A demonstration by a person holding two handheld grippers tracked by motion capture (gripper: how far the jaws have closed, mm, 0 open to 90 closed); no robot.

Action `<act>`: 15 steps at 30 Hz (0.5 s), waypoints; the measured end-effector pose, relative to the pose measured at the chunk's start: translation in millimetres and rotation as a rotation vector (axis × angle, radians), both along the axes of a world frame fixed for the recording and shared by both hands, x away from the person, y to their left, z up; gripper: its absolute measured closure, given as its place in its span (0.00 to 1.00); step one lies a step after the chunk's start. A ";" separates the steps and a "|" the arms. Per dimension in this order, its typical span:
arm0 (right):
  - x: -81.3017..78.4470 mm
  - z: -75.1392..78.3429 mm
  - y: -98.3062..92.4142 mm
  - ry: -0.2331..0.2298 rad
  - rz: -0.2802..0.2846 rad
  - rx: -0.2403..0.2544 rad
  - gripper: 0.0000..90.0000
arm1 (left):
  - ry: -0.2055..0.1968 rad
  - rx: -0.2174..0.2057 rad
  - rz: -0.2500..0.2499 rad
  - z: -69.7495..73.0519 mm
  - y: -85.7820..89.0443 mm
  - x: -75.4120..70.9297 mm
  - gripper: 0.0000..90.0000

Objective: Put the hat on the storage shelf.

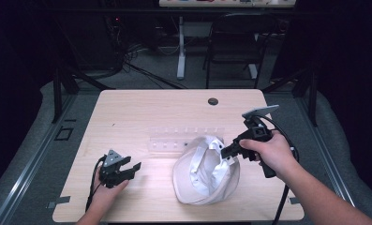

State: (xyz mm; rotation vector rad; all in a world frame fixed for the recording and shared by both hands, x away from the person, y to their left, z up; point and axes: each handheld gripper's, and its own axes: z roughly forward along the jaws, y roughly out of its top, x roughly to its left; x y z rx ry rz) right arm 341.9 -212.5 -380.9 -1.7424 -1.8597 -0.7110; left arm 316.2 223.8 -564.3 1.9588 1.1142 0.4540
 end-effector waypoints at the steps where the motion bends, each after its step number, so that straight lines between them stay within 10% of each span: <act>1: 0.2 0.4 0.7 0.000 -0.004 0.013 0.91 | -0.001 0.000 0.005 0.0 -0.1 -0.1 0.52; 15: 4.0 5.1 12.5 -0.007 0.003 0.187 0.91 | -0.004 -0.003 0.001 0.5 -0.4 -0.3 0.52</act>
